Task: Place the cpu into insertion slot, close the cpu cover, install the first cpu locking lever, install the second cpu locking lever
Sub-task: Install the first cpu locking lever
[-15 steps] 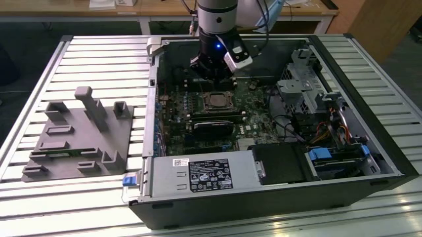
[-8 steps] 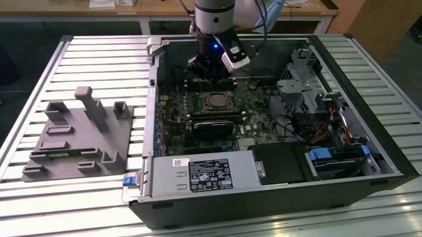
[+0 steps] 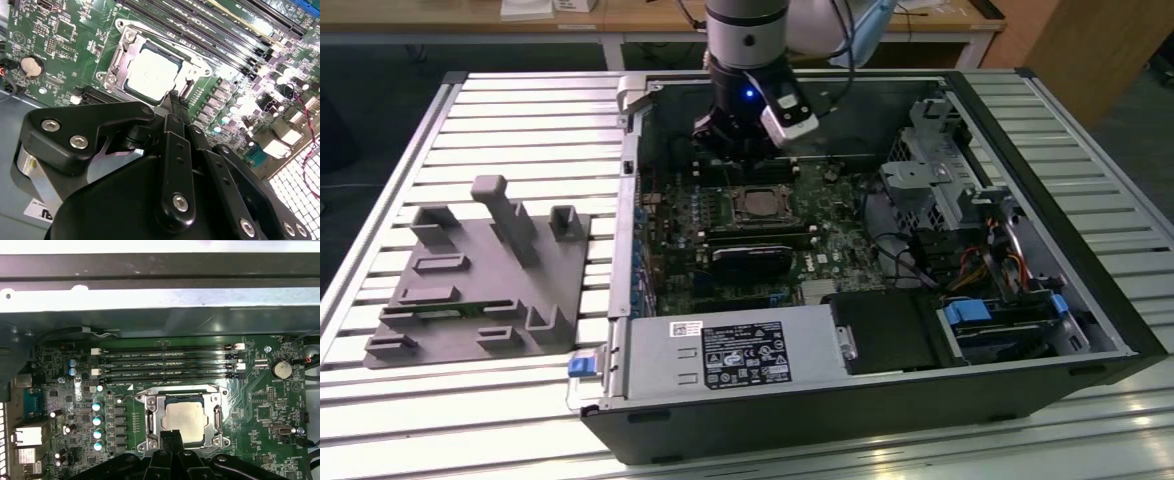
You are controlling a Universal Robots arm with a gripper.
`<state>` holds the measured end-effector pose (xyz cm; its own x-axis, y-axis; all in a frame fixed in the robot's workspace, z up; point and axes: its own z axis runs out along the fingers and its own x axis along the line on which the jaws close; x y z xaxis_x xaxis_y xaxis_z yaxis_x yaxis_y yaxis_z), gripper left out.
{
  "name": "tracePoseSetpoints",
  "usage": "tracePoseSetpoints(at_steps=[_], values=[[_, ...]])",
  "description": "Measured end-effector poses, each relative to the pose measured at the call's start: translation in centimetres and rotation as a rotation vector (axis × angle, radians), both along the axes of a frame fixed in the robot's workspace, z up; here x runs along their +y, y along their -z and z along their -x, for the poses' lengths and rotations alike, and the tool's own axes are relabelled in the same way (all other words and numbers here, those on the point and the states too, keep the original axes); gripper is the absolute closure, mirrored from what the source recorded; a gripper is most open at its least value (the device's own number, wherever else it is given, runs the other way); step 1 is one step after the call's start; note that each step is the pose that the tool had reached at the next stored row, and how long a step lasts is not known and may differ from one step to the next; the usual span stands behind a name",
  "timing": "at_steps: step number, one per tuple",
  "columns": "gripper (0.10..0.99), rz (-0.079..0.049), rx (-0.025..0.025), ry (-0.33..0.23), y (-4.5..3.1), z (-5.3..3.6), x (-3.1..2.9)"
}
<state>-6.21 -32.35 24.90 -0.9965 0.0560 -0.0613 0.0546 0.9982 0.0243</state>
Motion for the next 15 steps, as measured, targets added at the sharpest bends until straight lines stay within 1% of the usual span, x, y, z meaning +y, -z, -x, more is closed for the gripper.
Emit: tracePoseSetpoints(at_steps=[5,15], values=[[0.98,0.0,0.0,0.0,0.0,0.53,0.0],[0.98,0.0,0.0001,0.0,0.0,2.56,0.0]])
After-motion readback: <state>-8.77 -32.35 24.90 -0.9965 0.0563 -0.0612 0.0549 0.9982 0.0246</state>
